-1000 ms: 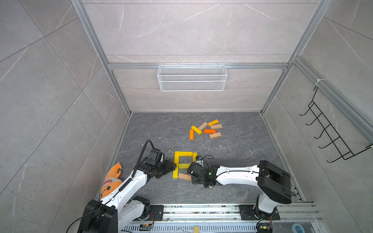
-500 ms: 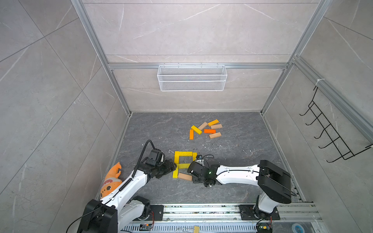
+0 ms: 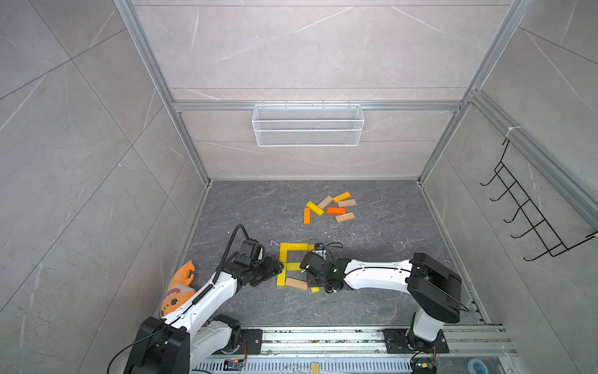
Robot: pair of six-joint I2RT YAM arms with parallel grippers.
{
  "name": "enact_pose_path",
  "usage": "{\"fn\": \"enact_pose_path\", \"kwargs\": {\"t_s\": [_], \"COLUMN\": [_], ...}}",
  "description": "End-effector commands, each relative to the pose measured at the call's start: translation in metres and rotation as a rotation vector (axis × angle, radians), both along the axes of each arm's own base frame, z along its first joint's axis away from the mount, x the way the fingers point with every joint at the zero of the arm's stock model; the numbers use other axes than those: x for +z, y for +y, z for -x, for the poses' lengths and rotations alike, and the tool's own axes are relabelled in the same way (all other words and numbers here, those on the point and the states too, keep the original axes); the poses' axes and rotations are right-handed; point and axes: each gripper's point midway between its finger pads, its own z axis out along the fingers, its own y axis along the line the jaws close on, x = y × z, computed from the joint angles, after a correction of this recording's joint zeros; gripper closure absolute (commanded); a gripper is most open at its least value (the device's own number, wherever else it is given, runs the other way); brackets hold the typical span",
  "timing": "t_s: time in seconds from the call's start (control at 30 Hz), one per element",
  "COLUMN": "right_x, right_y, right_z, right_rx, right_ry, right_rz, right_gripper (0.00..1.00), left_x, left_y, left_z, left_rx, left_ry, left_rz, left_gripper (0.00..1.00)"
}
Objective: Assemble the number 8 with building blocks
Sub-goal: Adjust the building block at the center of the board.
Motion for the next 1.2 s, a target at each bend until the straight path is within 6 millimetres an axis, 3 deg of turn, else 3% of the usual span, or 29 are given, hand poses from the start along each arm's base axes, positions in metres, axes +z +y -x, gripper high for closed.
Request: {"fn": "enact_pose_path", "kwargs": {"t_s": [0.0,0.17,0.6,0.87,1.17], "right_x": [-0.002,-0.007,-0.006,-0.003,-0.003], "right_y": [0.01,0.009,-0.015,-0.02,-0.008], "right_z": [-0.004,-0.005,-0.012,-0.013,-0.017], "right_rx": [0.005,-0.01,-0.126,-0.153,-0.127], "right_ry": [0.005,0.007,-0.006,-0.016,-0.013], "right_rz": [-0.021,-0.016,-0.003,-0.005,-0.035], "right_gripper": [0.55,0.55,0.69,0.69,0.7], "left_x": [0.0,-0.005,-0.01,-0.015,-0.016], "left_y": [-0.006,-0.008,-0.018,-0.024,-0.028], "left_z": [-0.001,0.002,0.004,0.006,0.008], "left_rx": [-0.01,-0.02,-0.035,-0.046,-0.051], "left_ry": [-0.003,0.009,0.012,0.021,0.026], "left_rz": [0.031,0.029,0.038,0.026,0.027], "left_gripper": [0.18,0.18,0.18,0.18,0.18]}}
